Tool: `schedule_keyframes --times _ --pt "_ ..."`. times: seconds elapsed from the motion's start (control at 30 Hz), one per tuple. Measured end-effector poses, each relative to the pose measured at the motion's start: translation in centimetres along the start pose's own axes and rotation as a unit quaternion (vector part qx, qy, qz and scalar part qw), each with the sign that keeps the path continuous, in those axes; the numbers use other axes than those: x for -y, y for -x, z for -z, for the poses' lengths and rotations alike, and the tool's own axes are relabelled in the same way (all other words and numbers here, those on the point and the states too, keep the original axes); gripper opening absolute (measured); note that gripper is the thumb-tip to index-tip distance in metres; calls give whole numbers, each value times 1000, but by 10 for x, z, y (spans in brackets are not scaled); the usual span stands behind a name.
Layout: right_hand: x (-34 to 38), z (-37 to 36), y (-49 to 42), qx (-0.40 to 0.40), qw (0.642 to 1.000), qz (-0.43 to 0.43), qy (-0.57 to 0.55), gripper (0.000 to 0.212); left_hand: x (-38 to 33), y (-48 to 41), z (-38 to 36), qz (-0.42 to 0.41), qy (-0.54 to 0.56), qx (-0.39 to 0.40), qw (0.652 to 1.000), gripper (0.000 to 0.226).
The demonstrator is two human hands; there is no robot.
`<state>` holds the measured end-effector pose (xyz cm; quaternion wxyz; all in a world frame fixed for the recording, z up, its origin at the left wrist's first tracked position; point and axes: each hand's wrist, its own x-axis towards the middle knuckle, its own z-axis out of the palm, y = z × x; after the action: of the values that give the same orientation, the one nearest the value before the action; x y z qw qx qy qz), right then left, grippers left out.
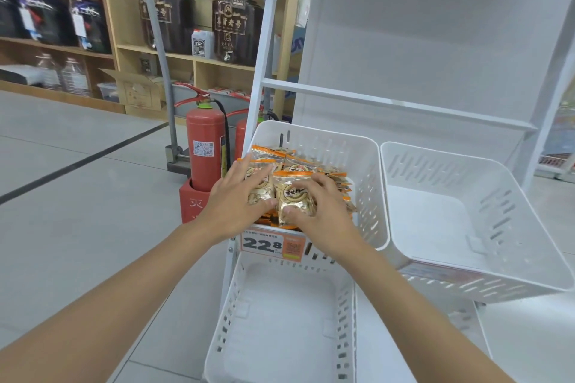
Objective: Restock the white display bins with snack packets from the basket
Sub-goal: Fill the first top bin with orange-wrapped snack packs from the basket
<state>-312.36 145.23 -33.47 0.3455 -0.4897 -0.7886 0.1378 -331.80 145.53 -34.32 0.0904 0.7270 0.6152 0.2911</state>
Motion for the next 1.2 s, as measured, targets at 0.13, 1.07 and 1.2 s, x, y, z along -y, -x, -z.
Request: schedule_keyframes --times 0.13,1.07,1.2 --pt "-1 -3 5 -33 999 -26 3 45 -4 8 1 11 7 -33 999 62" --pt "70 -145 399 491 871 -14 -20 47 -4 395 -11 266 154 102 946 32" --pt "62 -164 407 395 910 109 62 6 -6 393 -17 258 154 126 945 33"
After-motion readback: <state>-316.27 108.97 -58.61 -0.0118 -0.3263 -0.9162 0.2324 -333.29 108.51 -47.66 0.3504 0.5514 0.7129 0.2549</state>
